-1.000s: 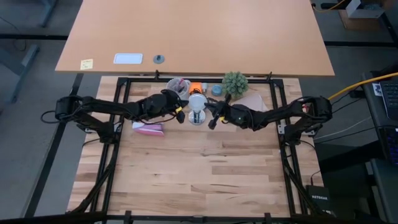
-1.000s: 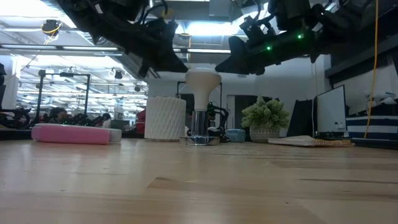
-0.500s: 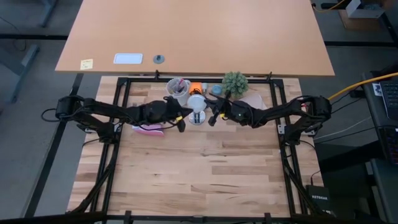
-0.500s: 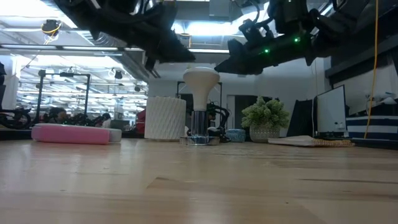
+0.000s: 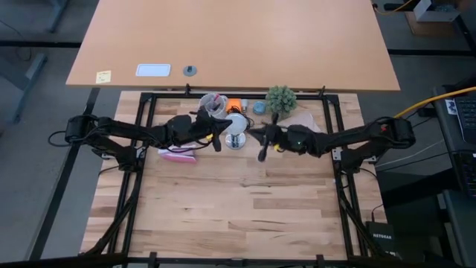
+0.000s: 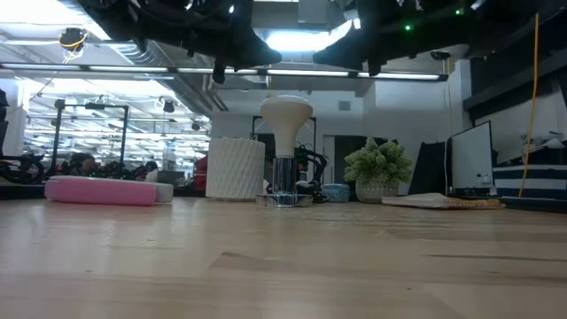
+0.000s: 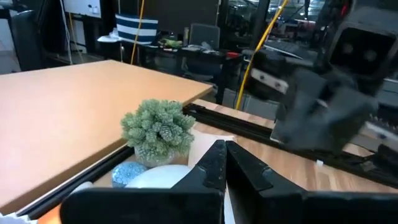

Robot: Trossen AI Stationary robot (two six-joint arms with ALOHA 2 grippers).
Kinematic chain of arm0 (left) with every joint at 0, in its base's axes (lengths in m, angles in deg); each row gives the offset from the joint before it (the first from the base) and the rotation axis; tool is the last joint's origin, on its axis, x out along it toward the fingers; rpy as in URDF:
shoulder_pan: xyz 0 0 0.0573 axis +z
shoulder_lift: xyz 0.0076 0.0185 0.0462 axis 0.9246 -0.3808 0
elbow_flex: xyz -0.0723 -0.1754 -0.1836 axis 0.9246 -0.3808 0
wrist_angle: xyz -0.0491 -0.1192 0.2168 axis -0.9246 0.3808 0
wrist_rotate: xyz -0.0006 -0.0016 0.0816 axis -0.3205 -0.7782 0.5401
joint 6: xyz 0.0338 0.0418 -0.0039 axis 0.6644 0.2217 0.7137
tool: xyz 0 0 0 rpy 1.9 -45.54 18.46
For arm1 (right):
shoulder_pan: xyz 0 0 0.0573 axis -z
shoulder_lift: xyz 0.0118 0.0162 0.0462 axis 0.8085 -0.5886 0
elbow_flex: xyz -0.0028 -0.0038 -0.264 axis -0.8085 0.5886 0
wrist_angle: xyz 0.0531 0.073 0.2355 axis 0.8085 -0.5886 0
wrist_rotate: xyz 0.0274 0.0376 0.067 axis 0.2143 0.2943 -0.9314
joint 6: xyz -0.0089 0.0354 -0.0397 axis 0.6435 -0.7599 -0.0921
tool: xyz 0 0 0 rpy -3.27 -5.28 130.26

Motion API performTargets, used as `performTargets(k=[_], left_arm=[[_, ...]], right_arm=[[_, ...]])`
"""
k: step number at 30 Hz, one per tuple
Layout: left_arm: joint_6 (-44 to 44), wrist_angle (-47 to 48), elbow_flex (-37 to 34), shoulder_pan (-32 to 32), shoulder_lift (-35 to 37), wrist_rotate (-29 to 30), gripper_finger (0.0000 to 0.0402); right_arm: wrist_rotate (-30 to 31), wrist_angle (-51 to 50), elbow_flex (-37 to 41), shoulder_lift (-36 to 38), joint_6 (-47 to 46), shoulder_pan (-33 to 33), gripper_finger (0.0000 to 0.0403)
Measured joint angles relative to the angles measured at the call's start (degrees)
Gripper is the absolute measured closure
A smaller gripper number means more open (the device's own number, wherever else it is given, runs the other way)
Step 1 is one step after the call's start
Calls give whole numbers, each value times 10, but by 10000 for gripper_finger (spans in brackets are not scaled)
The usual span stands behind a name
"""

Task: Screw lightbulb
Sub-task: Remove the white light bulb from the silver lamp

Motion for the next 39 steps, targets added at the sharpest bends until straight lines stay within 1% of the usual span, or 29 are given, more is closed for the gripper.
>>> performTargets(k=[7, 12, 17, 21, 24, 30, 34, 39], left_arm=[[15, 11, 0, 20, 0, 2, 400], [13, 11, 0, 51, 0, 3, 400], [-3, 20, 0, 76, -5, 3, 400], [-1, 48, 0, 91, -8, 3, 400], [-1, 65, 0, 98, -11, 3, 400], [-1, 97, 0, 95, -15, 3, 400], [-1, 132, 0, 92, -15, 2, 400], [-4, 155, -1, 93, -15, 2, 400]], right_arm=[[5, -58, 0, 1, -5, -54, 400], [16, -55, 0, -3, -21, -75, 400], [23, -50, 0, -36, -53, -73, 400], [72, -41, 0, -67, -58, -73, 400], [90, -17, 0, -88, -59, -69, 400], [85, 21, 0, -118, -59, -49, 400], [85, 23, 0, -120, -59, -38, 400], [90, 37, 0, -120, -59, -37, 400]])
